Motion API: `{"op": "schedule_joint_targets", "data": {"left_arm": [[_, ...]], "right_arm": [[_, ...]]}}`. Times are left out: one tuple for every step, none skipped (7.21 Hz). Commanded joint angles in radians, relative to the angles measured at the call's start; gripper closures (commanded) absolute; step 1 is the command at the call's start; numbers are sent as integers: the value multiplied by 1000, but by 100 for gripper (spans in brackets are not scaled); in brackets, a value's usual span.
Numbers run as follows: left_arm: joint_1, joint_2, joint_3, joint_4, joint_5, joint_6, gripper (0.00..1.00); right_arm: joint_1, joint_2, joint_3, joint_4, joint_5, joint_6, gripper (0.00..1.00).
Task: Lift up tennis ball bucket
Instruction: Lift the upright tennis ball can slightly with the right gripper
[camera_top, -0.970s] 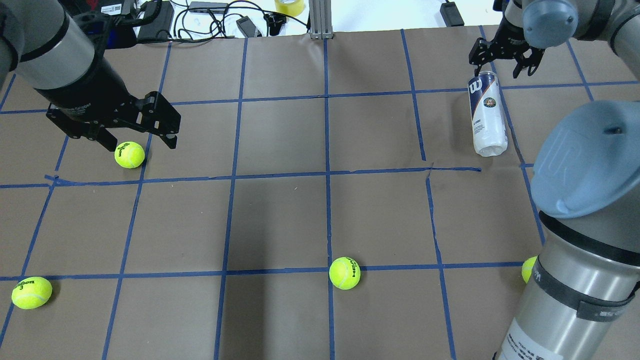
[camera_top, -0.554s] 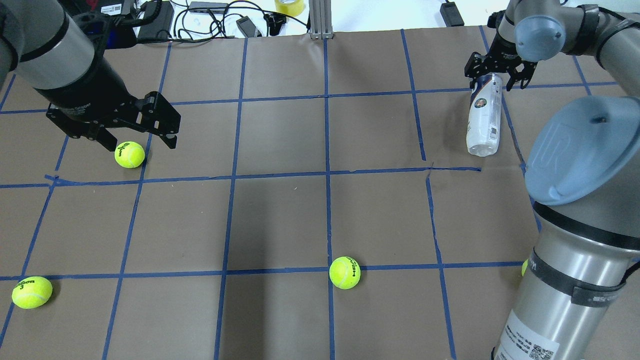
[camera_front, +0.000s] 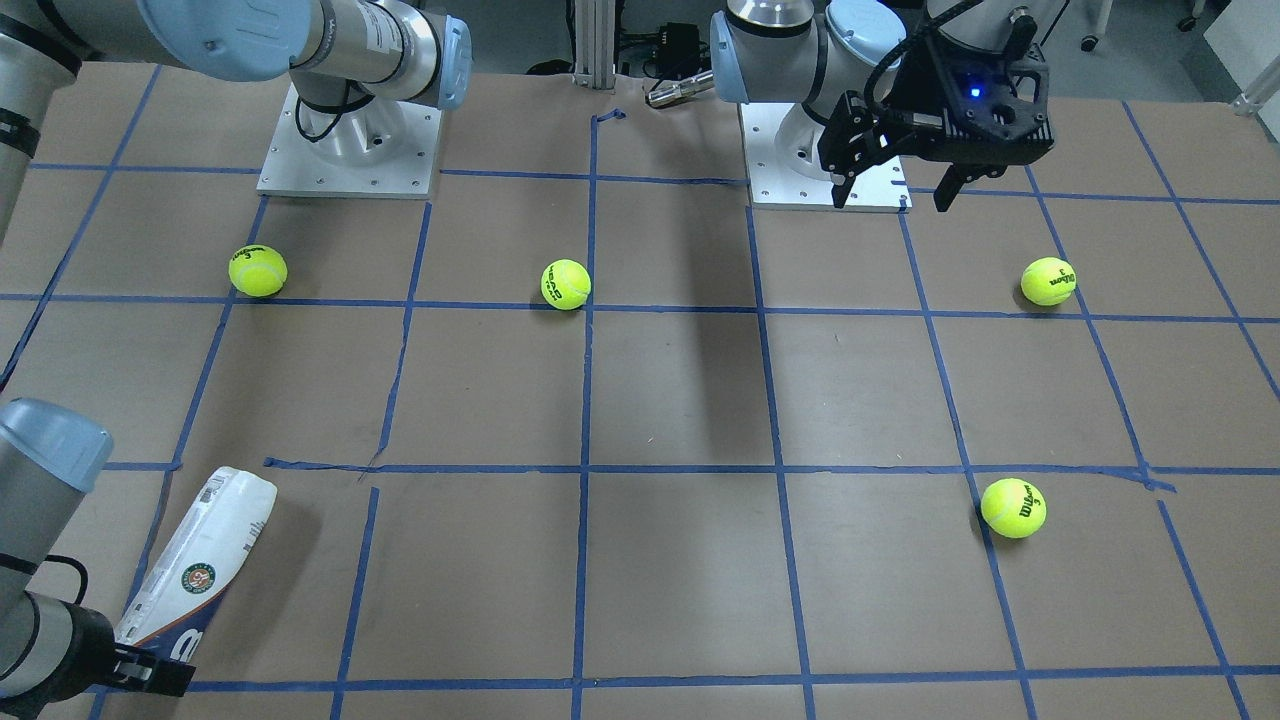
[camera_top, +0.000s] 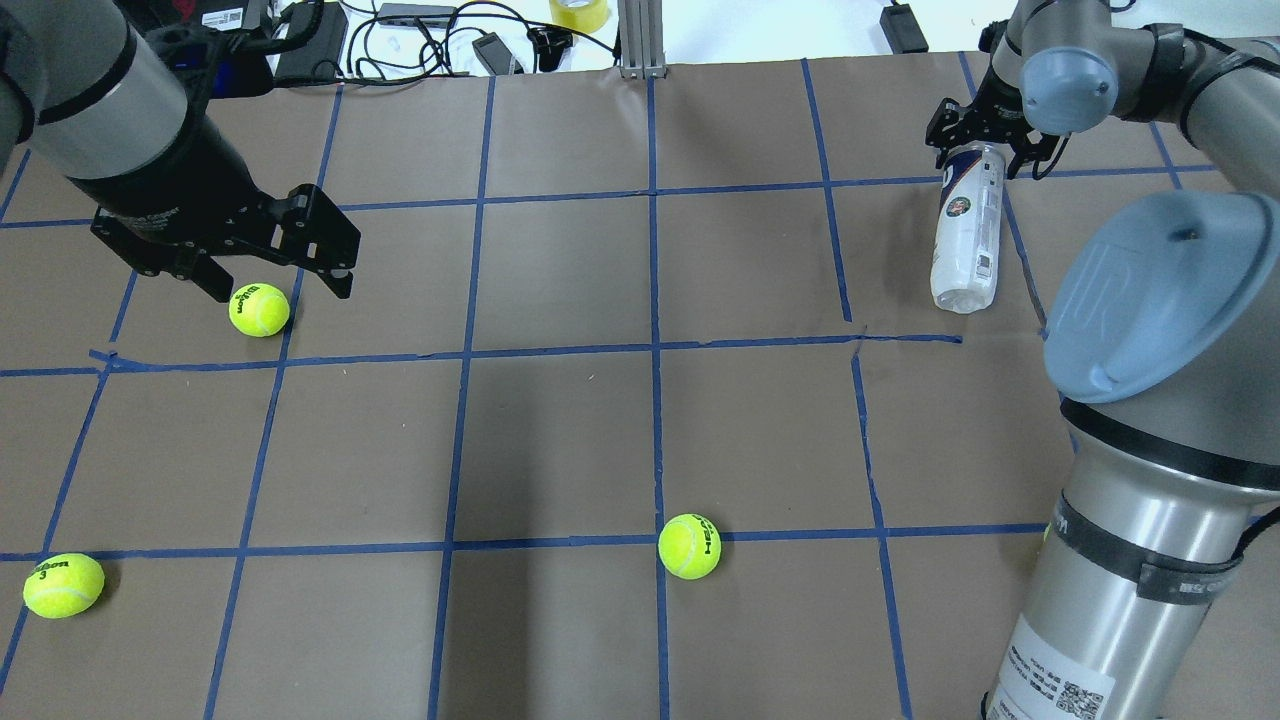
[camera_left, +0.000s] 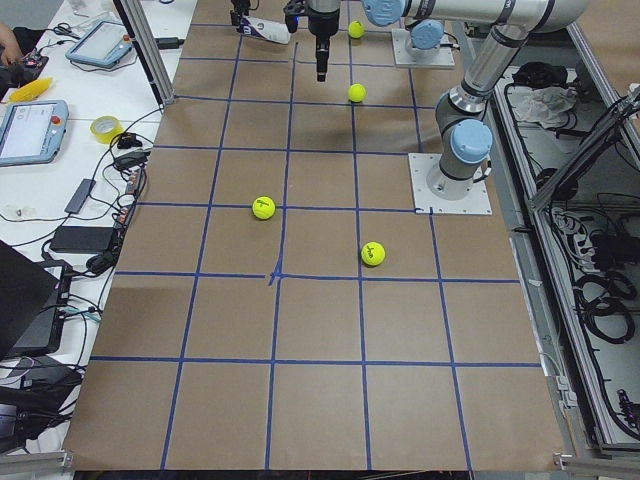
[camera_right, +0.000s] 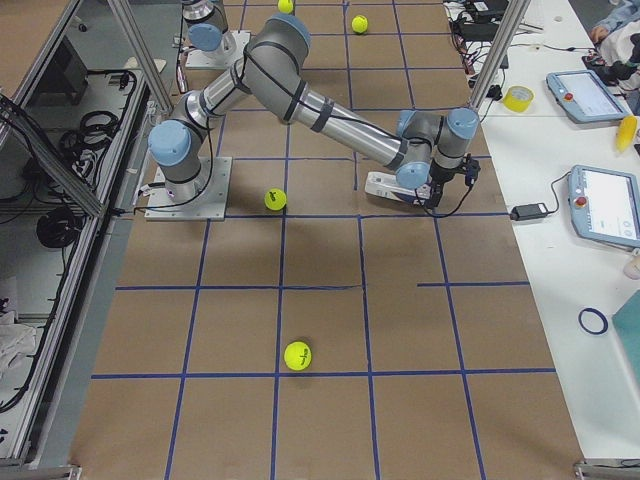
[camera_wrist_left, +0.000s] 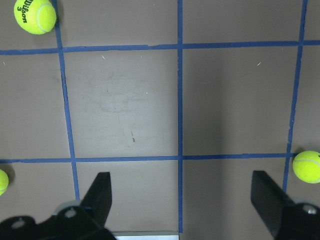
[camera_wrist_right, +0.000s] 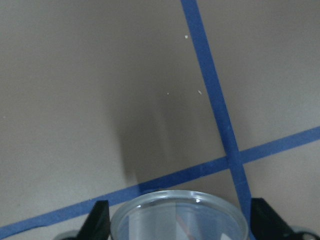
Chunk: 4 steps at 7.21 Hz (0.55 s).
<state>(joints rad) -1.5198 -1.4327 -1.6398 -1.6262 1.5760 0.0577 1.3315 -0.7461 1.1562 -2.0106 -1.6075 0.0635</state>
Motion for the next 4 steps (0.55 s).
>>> {"op": "schedule_joint_targets", "data": {"left_arm": [[0, 0, -2, -1, 1, 1, 0], [1, 0, 0, -1, 2, 1, 0], [1, 0, 0, -1, 2, 1, 0], [0, 0, -2, -3, 2, 1, 0]], "right_arm": [[0, 5, 4, 1, -2, 15, 0], [0, 7, 5, 1, -2, 12, 0], [0, 7, 4, 1, 0, 16, 7], [0, 5, 11, 4, 0, 10, 23]]}}
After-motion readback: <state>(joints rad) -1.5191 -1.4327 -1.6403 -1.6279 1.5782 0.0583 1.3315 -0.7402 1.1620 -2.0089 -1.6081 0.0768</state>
